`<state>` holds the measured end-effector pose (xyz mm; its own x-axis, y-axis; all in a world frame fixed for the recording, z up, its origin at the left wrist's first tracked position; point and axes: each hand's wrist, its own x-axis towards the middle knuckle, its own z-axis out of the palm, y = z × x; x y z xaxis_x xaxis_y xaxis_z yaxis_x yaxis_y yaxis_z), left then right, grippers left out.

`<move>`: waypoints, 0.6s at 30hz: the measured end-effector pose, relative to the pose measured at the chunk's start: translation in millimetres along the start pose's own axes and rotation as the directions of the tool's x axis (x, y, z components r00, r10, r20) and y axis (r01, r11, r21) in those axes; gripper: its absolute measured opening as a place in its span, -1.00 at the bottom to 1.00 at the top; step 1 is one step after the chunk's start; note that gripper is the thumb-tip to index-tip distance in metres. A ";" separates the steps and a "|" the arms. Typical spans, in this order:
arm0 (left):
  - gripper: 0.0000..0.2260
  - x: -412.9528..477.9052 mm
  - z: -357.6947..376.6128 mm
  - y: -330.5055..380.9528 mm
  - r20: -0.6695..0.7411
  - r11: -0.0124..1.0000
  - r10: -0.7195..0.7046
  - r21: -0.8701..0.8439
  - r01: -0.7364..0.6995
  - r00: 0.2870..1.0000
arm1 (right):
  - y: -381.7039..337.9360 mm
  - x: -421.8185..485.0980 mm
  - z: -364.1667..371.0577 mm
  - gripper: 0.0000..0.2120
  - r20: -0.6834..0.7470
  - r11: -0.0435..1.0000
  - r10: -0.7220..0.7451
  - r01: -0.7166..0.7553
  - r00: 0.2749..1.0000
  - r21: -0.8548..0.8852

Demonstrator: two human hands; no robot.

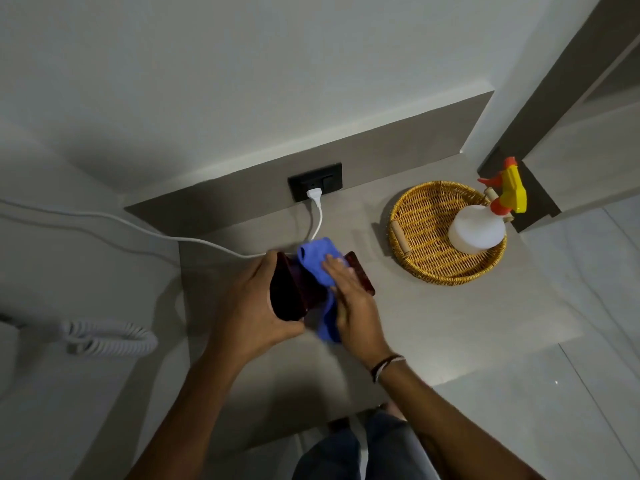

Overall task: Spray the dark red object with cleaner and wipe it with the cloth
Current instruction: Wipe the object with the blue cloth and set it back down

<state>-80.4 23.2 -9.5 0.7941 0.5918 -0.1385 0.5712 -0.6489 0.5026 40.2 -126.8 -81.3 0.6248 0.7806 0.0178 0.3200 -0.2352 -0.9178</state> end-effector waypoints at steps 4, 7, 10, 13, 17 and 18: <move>-0.25 -2.7 0.4 7.7 -0.027 1.000 -0.004 0.006 0.004 1.000 | 16.6 19.8 -22.3 -0.47 -0.029 0.984 0.123 -0.125 0.992 -0.125; -0.20 -0.2 4.8 13.4 -0.035 0.999 -0.032 0.016 0.032 0.999 | -17.2 16.5 -9.4 -0.50 -0.042 0.993 0.104 -0.101 0.994 0.060; -0.28 -1.0 6.4 13.9 -0.024 0.998 -0.042 -0.046 0.041 0.999 | -49.6 -1.6 7.6 -0.57 -0.053 0.971 -0.014 0.026 0.998 0.237; -0.25 -4.2 4.0 12.2 -0.011 0.997 -0.046 -0.062 0.045 0.999 | -33.7 -12.7 2.7 -0.53 0.016 0.974 -0.059 0.054 0.998 0.219; -0.08 -7.4 1.4 12.5 -0.024 0.998 -0.064 -0.010 0.064 0.998 | 14.5 2.8 -33.9 -0.42 0.025 0.990 0.139 -0.139 0.990 0.004; -0.10 -6.4 1.8 14.2 -0.021 0.998 -0.061 -0.002 0.060 0.998 | 16.6 7.4 -37.6 -0.41 0.001 0.987 0.156 -0.155 0.988 -0.030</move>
<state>-77.0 9.3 -3.0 0.7536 0.6397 -0.1510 0.6179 -0.6111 0.4948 76.9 -146.7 -81.5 0.6666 0.7348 -0.1254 0.2400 -0.3708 -0.8972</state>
